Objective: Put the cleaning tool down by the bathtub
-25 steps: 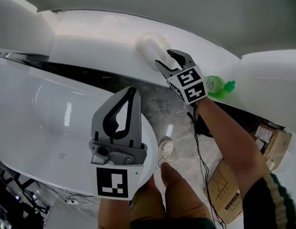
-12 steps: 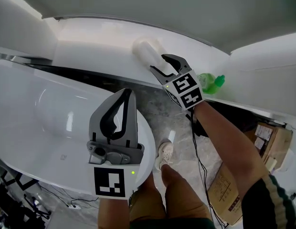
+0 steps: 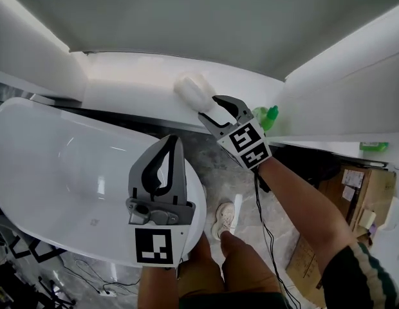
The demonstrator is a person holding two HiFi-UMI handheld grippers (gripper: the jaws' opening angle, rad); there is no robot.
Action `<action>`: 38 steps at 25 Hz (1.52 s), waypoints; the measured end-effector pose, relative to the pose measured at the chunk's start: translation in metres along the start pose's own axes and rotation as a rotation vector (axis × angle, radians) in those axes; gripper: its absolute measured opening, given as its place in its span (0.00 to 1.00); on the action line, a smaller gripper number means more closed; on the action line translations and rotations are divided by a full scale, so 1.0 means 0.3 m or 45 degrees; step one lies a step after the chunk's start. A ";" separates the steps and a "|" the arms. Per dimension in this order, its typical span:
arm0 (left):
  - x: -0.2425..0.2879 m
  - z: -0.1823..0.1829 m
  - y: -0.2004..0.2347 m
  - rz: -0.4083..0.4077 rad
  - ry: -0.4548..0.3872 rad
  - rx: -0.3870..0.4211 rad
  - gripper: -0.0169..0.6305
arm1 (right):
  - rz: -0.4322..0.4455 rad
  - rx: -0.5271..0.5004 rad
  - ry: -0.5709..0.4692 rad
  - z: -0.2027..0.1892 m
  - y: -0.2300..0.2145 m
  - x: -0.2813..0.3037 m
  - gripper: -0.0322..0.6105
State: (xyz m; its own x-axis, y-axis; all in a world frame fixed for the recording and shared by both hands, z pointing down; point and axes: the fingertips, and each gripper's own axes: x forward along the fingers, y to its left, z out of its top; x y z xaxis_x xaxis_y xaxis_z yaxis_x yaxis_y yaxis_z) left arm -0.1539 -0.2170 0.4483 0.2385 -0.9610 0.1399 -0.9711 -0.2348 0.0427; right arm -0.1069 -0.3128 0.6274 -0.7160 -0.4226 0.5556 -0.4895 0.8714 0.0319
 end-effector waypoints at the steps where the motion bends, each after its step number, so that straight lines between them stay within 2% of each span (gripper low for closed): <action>1: -0.008 0.016 -0.015 -0.004 -0.001 0.000 0.04 | -0.003 0.005 -0.011 0.013 0.004 -0.031 0.40; 9: -0.050 0.133 -0.107 -0.026 -0.003 0.020 0.04 | -0.030 0.033 -0.114 0.147 0.018 -0.256 0.40; 14: -0.056 0.231 -0.165 -0.029 -0.020 0.063 0.04 | 0.002 0.039 -0.196 0.266 0.061 -0.385 0.40; 19: -0.073 0.359 -0.243 -0.058 -0.053 0.059 0.04 | -0.005 0.042 -0.292 0.401 0.073 -0.556 0.40; 22: -0.087 0.444 -0.287 -0.086 -0.092 0.021 0.04 | -0.009 0.085 -0.345 0.469 0.085 -0.663 0.40; 27: -0.118 0.557 -0.356 -0.136 -0.114 0.043 0.04 | -0.030 0.070 -0.437 0.572 0.123 -0.837 0.40; 33: -0.227 0.697 -0.429 -0.142 -0.140 0.044 0.04 | -0.078 0.061 -0.585 0.679 0.161 -1.101 0.40; 38: -0.337 0.730 -0.491 -0.193 -0.122 0.039 0.04 | -0.095 0.070 -0.654 0.692 0.228 -1.280 0.40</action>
State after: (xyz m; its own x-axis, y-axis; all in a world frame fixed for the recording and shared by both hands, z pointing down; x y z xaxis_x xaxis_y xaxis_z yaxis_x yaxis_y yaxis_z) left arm -0.0369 -0.1173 0.2113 0.3820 -0.9233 0.0392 -0.9241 -0.3812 0.0261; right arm 0.0314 -0.1426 0.2437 -0.8232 -0.5629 0.0737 -0.5641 0.8257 0.0047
